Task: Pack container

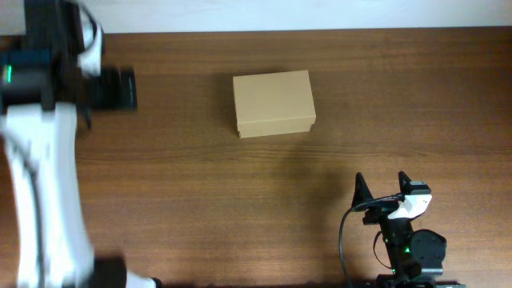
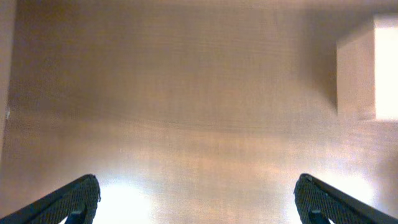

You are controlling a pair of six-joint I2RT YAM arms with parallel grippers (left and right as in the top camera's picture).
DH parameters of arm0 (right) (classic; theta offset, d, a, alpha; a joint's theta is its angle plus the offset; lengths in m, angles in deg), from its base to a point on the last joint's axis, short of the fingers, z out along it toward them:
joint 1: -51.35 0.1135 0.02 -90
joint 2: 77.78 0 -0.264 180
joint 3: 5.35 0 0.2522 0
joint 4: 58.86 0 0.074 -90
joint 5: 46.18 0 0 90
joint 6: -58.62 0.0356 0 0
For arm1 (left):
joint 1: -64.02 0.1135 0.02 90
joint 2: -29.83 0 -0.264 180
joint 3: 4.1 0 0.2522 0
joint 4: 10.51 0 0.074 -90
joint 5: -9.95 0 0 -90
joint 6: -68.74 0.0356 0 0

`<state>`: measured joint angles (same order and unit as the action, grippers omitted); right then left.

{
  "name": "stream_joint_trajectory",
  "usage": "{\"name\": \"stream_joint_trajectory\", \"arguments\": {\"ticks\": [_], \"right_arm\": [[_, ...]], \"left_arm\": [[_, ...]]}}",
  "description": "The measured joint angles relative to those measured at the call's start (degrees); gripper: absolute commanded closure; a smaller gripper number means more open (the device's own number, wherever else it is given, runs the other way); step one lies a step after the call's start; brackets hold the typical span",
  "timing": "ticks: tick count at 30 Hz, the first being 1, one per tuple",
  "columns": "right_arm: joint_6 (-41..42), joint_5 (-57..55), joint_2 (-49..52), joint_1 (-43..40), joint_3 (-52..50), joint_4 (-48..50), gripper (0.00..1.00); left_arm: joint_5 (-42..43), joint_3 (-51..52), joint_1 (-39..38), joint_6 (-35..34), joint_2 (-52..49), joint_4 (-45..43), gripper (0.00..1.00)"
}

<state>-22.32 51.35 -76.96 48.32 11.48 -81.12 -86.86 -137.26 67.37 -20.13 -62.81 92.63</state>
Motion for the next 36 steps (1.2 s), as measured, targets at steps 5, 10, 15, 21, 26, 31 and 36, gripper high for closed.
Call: {"name": "stream_joint_trajectory", "arguments": {"ticks": [5, 10, 15, 21, 26, 31, 36], "right_arm": [[0.02, 0.00, -0.04, 0.00, 0.00, 0.00, 0.01], [0.02, 0.00, -0.02, 0.00, 0.00, 0.02, 0.01], [0.00, 0.00, -0.02, 0.00, -0.04, 0.02, 0.01], [0.00, 0.00, -0.02, 0.00, -0.09, -0.02, 0.01], [-0.02, 0.00, -0.02, 0.00, -0.09, 0.00, 0.01], [0.02, 0.00, -0.02, 0.00, -0.09, 0.00, 0.01], [0.02, 0.00, -0.02, 0.00, -0.09, 0.00, 0.01]], "left_arm": [[-0.13, 22.01, -1.53, 0.00, 21.35, 0.15, 0.00], [-5.60, 41.09, -1.60, 0.00, 38.75, -5.14, 0.00], [-9.70, 55.17, -1.60, 0.00, 52.59, -22.16, 0.00], [-11.19, 69.35, -1.60, 0.00, 63.80, -50.18, 0.00], [-11.52, 79.87, -1.60, -0.04, 68.28, -71.67, 0.00], [-11.67, 89.05, -2.10, -0.02, 70.14, -82.25, 0.00], [-11.67, 98.05, -3.08, -0.02, 73.61, -84.08, 0.00]]}}
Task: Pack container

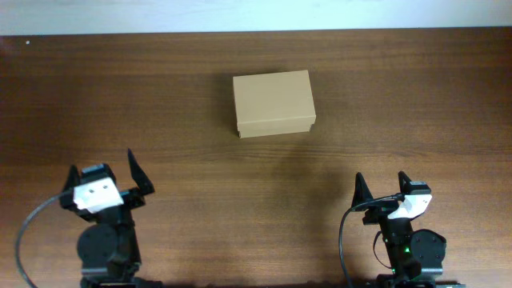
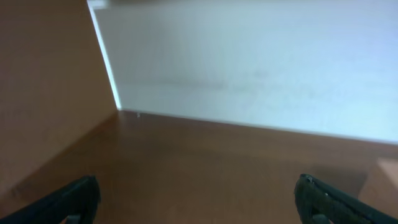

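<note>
A tan cardboard box (image 1: 274,103) with its lid on sits on the brown table (image 1: 200,160), a little behind the centre. My left gripper (image 1: 103,170) rests open near the front left, empty. In the left wrist view its black fingertips (image 2: 74,199) stand far apart over bare wood, and a corner of the box (image 2: 387,167) shows at the right edge. My right gripper (image 1: 381,185) stands open at the front right, nothing between its fingers.
A pale wall (image 2: 249,62) runs behind the table's far edge (image 1: 256,32). Both arm bases sit at the front edge, left (image 1: 108,248) and right (image 1: 408,252).
My left arm has moved from reaching over the far left of the table back to its base at the front left, gripper still open. The box and the right arm have not moved.
</note>
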You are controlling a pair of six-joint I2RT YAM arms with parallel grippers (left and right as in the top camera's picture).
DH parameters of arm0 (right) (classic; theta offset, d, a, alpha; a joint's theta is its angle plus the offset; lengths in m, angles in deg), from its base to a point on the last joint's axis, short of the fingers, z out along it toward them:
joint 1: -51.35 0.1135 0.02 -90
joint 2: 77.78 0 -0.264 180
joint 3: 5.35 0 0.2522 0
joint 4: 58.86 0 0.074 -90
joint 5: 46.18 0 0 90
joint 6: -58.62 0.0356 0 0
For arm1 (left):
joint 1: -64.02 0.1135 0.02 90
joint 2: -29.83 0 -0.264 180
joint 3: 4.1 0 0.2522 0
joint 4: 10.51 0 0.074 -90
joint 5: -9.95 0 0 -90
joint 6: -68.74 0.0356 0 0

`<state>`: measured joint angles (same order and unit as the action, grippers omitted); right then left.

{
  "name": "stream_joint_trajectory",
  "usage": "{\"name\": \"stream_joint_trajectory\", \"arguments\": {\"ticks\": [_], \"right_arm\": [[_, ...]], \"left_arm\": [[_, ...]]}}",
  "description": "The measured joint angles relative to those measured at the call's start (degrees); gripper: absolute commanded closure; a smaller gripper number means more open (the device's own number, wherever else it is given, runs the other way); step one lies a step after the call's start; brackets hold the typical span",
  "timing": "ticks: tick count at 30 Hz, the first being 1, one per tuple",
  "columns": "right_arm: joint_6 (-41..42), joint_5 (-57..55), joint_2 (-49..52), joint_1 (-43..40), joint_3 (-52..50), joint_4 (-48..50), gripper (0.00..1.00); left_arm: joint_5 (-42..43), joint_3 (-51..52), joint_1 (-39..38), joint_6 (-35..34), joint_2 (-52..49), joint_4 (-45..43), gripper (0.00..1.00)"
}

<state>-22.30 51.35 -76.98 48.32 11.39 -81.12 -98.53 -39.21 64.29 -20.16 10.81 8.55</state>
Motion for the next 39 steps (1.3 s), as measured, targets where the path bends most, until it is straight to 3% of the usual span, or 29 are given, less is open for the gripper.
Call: {"name": "stream_joint_trajectory", "arguments": {"ticks": [11, 24, 39], "right_arm": [[0.00, 0.00, 0.00, 0.00, 0.00, -0.02, 0.01], [0.00, 0.00, -0.02, 0.00, -0.02, 0.00, 0.01], [0.02, 0.00, 0.00, 0.00, 0.00, 0.00, 0.01]], "left_arm": [[-0.04, 12.17, -0.02, 0.00, 17.79, -0.90, 0.00], [-0.02, 20.22, -0.26, 0.00, 18.18, -1.68, 0.00], [-0.02, 20.35, -0.26, 0.00, 18.18, -2.01, 0.00]]}}
